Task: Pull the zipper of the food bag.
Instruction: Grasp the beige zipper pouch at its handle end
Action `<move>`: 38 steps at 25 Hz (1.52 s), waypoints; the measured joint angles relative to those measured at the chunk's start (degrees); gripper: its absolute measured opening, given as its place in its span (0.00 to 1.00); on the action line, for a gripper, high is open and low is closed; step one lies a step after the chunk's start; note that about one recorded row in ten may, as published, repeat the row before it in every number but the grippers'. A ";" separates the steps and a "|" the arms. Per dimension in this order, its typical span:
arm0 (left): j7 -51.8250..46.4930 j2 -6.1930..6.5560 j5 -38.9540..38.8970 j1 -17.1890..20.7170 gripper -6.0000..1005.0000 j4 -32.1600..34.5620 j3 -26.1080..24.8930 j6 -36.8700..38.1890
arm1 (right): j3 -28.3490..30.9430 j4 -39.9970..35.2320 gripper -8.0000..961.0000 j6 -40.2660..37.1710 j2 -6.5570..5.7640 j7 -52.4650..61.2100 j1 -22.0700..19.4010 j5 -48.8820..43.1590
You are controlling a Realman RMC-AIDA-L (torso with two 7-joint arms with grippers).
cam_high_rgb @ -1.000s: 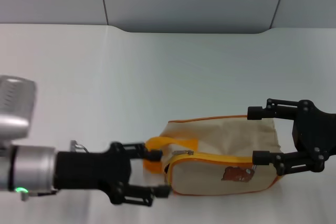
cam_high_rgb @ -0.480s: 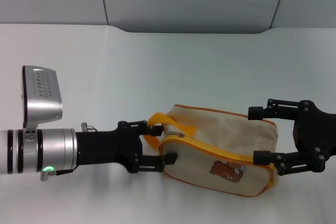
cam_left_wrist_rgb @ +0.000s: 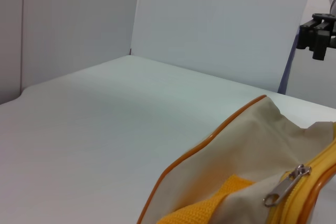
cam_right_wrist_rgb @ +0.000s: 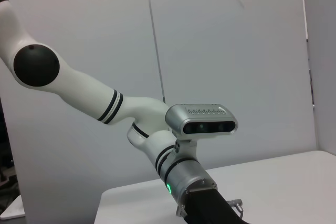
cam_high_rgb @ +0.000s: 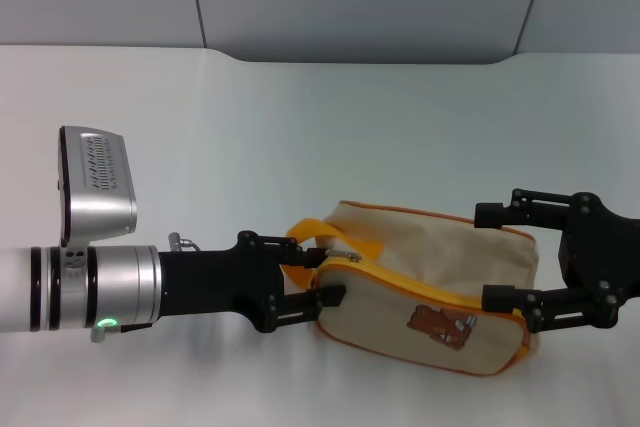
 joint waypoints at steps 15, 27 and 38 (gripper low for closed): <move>1.85 0.00 -0.46 -0.07 0.40 -0.20 -0.56 1.20 | 0.99 -0.24 0.88 0.08 1.14 -0.01 -0.01 0.05; 3.53 1.31 -0.96 0.03 0.20 1.43 -1.12 7.62 | 12.87 -0.41 0.85 4.86 5.29 -6.89 0.00 0.09; 2.14 5.89 -0.91 -1.13 0.10 9.00 -5.22 18.10 | 14.17 7.62 0.82 10.18 7.12 -37.62 2.88 1.85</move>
